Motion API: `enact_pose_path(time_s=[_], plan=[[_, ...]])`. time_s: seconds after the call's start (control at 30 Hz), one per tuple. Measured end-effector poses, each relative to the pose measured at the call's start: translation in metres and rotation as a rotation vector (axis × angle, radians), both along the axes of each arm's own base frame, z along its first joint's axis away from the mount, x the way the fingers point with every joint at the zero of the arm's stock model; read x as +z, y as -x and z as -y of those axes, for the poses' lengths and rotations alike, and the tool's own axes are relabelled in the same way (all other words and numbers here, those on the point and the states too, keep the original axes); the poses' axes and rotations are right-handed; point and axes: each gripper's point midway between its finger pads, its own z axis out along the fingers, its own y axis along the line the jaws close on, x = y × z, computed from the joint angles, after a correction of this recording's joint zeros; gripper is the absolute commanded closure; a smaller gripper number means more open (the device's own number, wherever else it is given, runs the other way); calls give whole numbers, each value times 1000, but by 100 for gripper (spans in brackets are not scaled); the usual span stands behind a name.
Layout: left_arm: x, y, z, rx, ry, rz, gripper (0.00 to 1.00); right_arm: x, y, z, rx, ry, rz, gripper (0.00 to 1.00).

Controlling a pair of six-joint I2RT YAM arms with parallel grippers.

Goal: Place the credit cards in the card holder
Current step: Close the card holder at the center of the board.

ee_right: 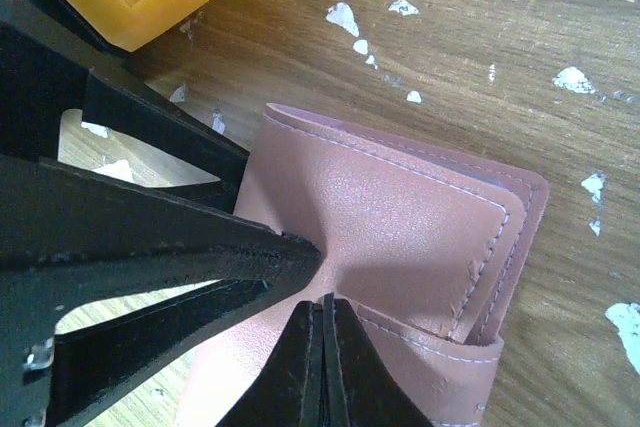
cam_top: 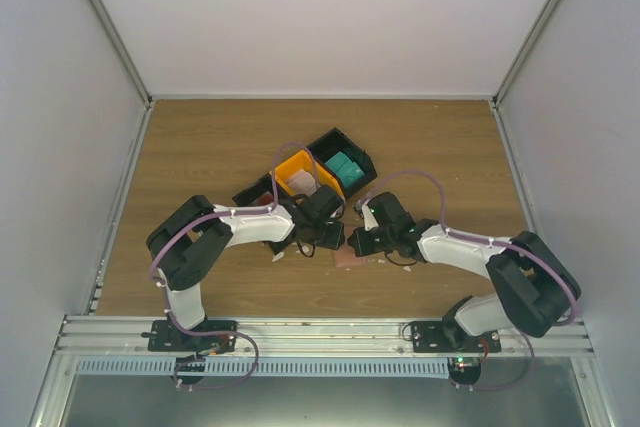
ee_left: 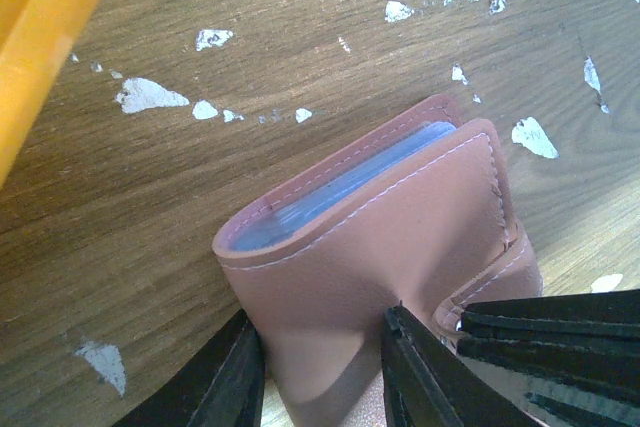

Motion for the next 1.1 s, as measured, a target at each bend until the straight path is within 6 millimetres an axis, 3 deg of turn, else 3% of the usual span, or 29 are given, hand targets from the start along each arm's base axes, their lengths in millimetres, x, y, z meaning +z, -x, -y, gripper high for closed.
enact_pose_path(time_s=[0.77,0.93,1.1], plan=[[-1,-1,0,1,-8,-19,66,-1,6,2,-55,-54,40,100],[-1,-1,0,0,-8,-25,66,-9,24,-6,-14,-62,-3,99],[-1,-1,0,0,-9,-29,66,-10,24,-6,-26,-69,-11,100]])
